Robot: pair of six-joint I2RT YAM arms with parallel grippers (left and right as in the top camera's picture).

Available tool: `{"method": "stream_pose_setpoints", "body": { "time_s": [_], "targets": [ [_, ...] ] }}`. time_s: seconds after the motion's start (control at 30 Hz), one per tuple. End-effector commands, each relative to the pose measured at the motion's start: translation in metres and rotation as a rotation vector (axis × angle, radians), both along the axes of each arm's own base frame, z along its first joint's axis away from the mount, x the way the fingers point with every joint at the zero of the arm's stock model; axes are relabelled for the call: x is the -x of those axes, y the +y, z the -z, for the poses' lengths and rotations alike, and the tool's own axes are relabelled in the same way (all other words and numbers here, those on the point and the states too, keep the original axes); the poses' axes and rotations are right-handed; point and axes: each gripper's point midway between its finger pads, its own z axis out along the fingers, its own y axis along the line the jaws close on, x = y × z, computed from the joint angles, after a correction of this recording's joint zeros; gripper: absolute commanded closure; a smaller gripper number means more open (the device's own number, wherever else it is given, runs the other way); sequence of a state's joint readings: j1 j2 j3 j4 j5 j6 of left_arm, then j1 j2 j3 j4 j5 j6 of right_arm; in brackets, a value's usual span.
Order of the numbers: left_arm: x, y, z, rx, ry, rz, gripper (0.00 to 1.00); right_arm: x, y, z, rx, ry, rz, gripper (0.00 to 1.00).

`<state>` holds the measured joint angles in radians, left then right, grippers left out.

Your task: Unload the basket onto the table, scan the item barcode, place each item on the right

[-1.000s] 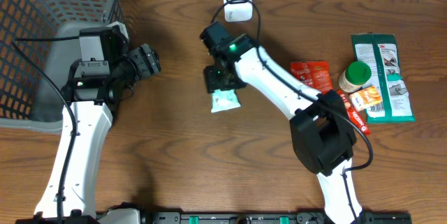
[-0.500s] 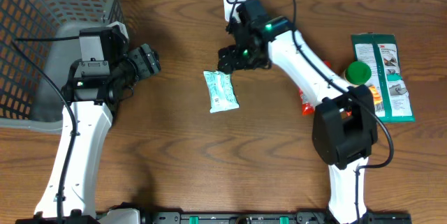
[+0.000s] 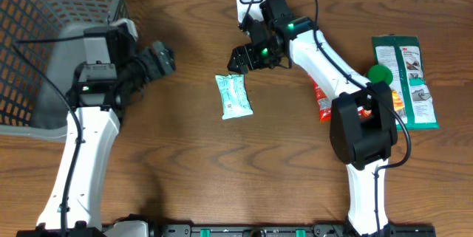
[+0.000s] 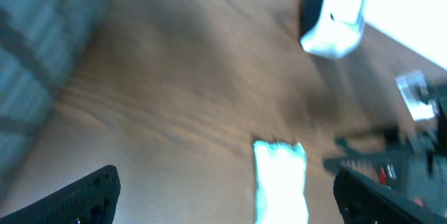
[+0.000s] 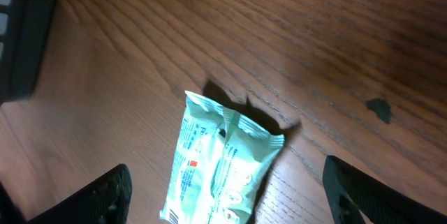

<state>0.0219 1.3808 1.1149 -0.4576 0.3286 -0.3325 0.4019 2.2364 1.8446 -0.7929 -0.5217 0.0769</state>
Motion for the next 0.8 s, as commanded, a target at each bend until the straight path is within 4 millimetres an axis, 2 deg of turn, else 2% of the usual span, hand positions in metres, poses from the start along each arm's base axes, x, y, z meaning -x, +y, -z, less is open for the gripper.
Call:
{"method": "stream_pose_setpoints", "body": {
  "time_s": [0.0,0.03,0.07,0.1,0.13,0.17,0.23,0.37,0.53,0.63,0.77],
  "targets": [
    [0.017,-0.055,0.024,0.079,0.09,0.188,0.02,0.003,0.002,0.01,-0.026,0.023,-0.036,0.18],
    [0.021,-0.07,0.037,0.077,0.129,0.227,0.02,0.003,0.001,0.012,-0.03,0.033,-0.036,0.18],
    [0.023,-0.076,0.043,0.076,0.146,0.244,0.0,0.003,0.0,0.013,-0.035,0.04,-0.035,0.18],
    [0.027,-0.087,0.054,0.073,0.18,0.273,0.24,0.004,-0.001,0.017,-0.048,0.061,-0.035,0.19],
    [0.032,-0.105,0.074,0.062,0.232,0.323,0.74,0.006,0.0,0.018,-0.075,0.079,-0.048,0.2],
    [0.033,-0.117,0.088,0.061,0.263,0.348,0.88,0.009,0.001,0.021,-0.103,0.097,-0.066,0.22],
    [0.034,-0.135,0.112,0.052,0.302,0.392,0.91,0.012,-0.001,0.026,-0.129,0.127,-0.077,0.25],
    [0.035,-0.149,0.151,0.039,0.368,0.423,0.92,0.014,-0.006,0.04,-0.128,0.161,-0.078,0.25],
    [0.036,-0.14,0.19,-0.019,0.439,0.389,0.92,0.021,-0.002,0.048,-0.167,0.193,-0.102,0.27],
    [0.038,-0.137,0.204,-0.035,0.469,0.38,0.92,0.023,0.0,0.049,-0.183,0.2,-0.112,0.29],
    [0.043,-0.135,0.219,-0.041,0.513,0.378,0.92,0.031,0.006,0.05,-0.22,0.24,-0.125,0.38]
  ]
}}
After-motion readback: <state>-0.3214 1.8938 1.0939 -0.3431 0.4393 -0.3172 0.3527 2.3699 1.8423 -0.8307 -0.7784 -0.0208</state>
